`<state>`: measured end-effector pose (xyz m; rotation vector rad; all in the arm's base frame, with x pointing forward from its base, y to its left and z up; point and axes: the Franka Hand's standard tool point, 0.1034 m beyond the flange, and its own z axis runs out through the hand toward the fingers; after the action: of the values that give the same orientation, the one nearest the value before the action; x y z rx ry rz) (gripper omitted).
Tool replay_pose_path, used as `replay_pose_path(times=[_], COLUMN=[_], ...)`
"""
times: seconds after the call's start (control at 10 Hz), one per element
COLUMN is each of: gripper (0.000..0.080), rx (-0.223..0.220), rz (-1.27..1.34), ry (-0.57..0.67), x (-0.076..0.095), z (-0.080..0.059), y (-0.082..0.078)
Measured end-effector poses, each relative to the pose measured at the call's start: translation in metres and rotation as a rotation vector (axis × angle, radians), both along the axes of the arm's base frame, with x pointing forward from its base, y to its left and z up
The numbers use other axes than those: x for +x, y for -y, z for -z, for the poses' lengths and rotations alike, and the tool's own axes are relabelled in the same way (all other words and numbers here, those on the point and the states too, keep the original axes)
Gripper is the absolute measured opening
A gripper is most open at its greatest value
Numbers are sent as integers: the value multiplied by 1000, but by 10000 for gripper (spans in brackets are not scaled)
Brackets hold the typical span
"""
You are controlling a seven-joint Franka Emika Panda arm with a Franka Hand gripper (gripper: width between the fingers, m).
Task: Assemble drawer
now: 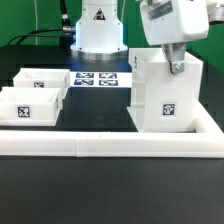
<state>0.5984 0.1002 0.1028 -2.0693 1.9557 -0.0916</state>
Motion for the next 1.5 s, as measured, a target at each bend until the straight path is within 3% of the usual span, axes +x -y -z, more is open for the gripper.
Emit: replay_pose_path(times=[0.4, 0.7, 0.8, 1.0, 1.1, 1.2, 1.5], gripper=[58, 58, 147, 422, 422, 582, 646], rx=[28, 37, 37, 36, 35, 34, 34], rz=[48, 48, 44, 40, 37, 34, 31], ry=[-7, -40, -40, -38, -34, -32, -30], x=[50, 50, 50, 51, 51, 52, 52], z=[-1, 0, 0, -1, -2, -2, -3], y=[2, 2, 1, 1, 1, 1, 1])
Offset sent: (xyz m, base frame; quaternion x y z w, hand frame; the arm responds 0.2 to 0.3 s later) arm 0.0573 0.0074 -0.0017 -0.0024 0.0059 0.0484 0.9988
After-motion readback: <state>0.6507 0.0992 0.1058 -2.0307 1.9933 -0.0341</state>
